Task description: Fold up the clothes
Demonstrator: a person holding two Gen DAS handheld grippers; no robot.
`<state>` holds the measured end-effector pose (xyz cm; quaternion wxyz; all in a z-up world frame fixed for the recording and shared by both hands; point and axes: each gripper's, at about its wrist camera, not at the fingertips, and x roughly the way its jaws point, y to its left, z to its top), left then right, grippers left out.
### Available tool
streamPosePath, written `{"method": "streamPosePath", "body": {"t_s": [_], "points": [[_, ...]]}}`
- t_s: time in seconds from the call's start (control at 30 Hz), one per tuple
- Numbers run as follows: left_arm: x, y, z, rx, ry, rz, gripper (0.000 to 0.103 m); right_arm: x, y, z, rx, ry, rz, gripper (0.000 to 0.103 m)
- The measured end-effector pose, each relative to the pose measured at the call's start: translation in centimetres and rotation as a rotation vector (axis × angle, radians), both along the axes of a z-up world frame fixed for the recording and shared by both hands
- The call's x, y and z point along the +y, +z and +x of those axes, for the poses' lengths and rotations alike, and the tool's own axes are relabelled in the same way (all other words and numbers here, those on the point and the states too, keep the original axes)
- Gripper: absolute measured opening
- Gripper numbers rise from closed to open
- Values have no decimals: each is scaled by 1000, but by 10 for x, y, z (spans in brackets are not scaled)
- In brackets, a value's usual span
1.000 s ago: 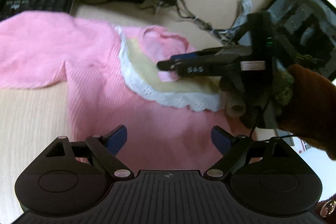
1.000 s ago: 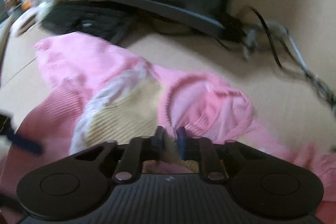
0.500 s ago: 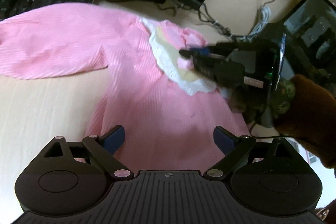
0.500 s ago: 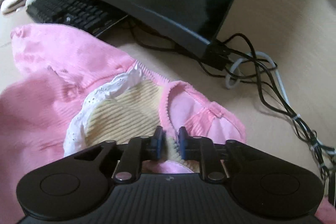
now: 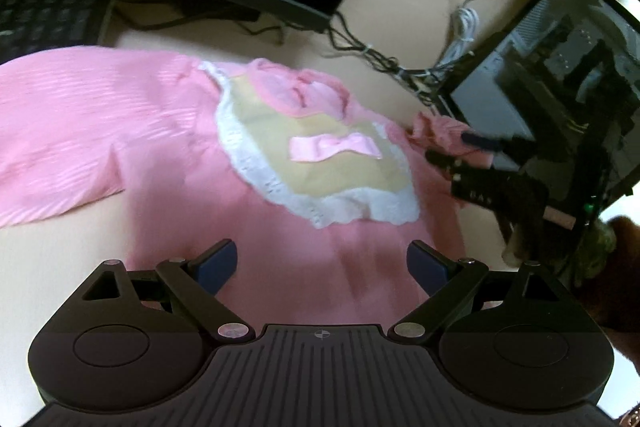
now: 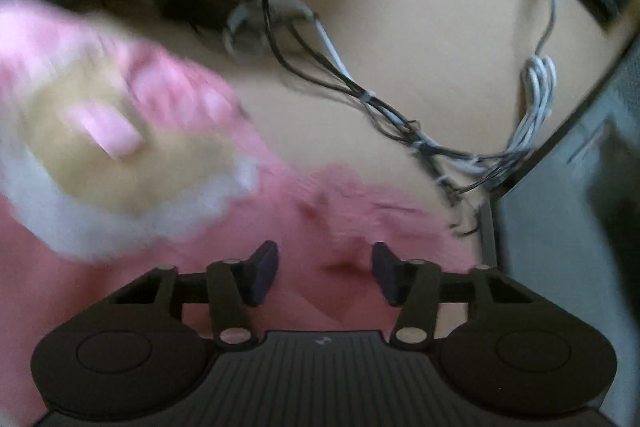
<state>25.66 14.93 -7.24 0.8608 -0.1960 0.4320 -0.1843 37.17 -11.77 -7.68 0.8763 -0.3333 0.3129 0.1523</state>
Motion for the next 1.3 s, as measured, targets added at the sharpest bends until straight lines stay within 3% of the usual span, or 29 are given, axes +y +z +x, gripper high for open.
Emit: {"method": "streamPosePath", "body": {"t_s": [0.1, 0.2, 0.23, 0.27, 0.33, 0.43, 0.5, 0.63, 0.73, 0.83, 0.93, 1.13, 1.3], "points": [[-2, -4, 16, -2, -11, 34, 95, -12, 10, -1, 15, -45, 81, 46], [6, -13, 33, 26, 45, 98, 95, -23, 21, -2, 31, -90, 163, 46], [11, -15, 36, 35, 70, 106, 95, -27, 24, -2, 36, -105, 190, 53], [17, -16, 38, 40, 93, 108, 95, -31, 27, -3, 41, -120, 217, 69], [26, -17, 41, 48, 133, 108, 95, -39, 34, -3, 51, -150, 271, 80], [31, -15, 37, 44, 158, 95, 95, -49, 44, -7, 79, -194, 361, 85], [29, -13, 33, 35, 156, 83, 95, -50, 45, -29, 171, -207, 465, 87], [27, -14, 22, 28, 134, 81, 95, -42, 40, -77, 245, -165, 560, 102], [26, -14, 15, 22, 117, 96, 95, -24, 25, -103, 240, -104, 448, 102], [26, -15, 7, 15, 100, 111, 96, -13, 4, -124, 119, -95, 172, 103], [26, -16, 0, 9, 82, 126, 96, -27, 2, -126, 56, -163, 116, 103], [24, -17, -14, -3, 50, 148, 96, -56, 31, -133, 90, -260, 298, 103], [19, -18, -20, -11, 26, 146, 96, -35, 31, -127, 59, -268, 380, 103]]}}
